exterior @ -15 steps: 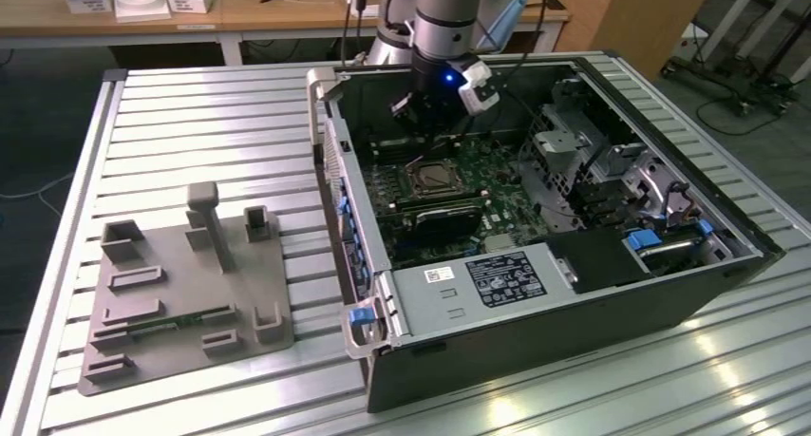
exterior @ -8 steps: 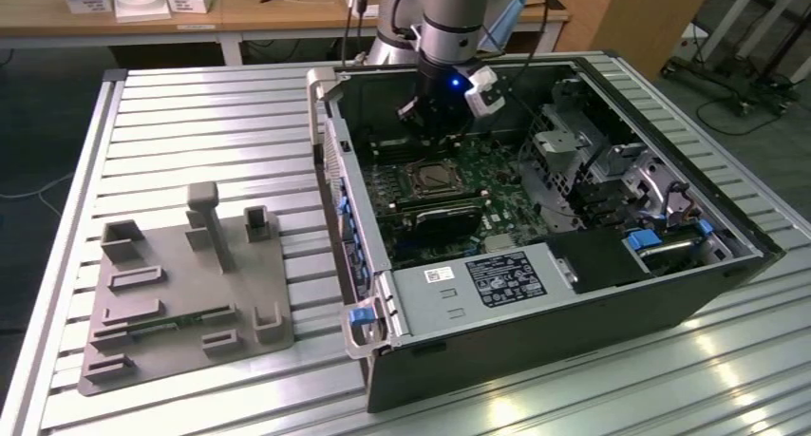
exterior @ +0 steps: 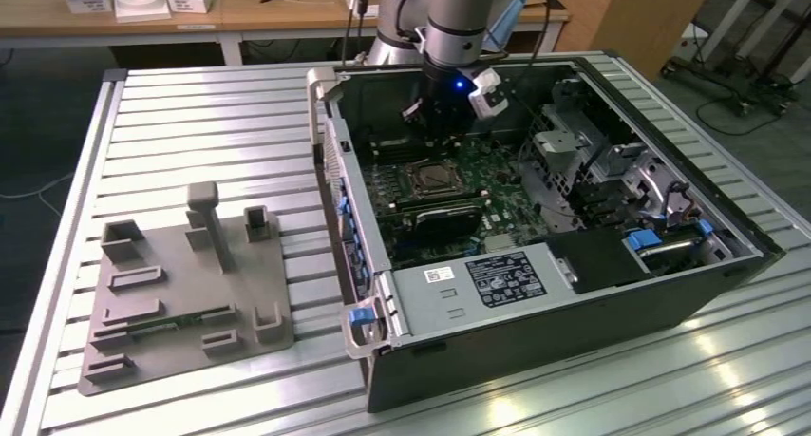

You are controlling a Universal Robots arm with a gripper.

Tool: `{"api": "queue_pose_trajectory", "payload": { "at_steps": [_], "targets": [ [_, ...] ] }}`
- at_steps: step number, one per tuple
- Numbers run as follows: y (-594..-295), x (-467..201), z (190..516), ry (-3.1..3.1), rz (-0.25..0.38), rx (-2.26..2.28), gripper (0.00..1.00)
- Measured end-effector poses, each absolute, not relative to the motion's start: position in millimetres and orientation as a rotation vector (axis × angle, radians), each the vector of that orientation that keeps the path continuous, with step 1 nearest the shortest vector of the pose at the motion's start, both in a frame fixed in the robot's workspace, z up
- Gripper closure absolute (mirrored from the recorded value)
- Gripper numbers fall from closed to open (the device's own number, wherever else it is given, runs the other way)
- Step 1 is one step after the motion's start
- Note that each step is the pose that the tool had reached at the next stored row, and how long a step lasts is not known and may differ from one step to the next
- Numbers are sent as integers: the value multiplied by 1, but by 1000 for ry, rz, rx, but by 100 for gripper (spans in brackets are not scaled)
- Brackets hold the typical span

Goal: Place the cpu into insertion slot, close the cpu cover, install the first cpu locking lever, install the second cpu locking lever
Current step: 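Install the first cpu locking lever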

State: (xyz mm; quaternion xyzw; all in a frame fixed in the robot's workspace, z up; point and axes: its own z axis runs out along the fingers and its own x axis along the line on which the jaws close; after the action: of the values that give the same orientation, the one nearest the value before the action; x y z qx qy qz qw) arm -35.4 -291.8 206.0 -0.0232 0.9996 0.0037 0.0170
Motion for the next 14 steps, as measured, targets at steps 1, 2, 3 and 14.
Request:
{"api": "queue_pose_trajectory", "payload": {
  "at_steps": [1, 2, 3, 14],
  "targets": [
    [-291, -35, 206, 3107, 12, -72, 90],
    [-291, -34, 205, 3107, 12, -72, 90],
    [-291, -33, 205, 3107, 12, -72, 90],
    [-290, -30, 202, 3107, 12, -72, 90]
  ]
}}
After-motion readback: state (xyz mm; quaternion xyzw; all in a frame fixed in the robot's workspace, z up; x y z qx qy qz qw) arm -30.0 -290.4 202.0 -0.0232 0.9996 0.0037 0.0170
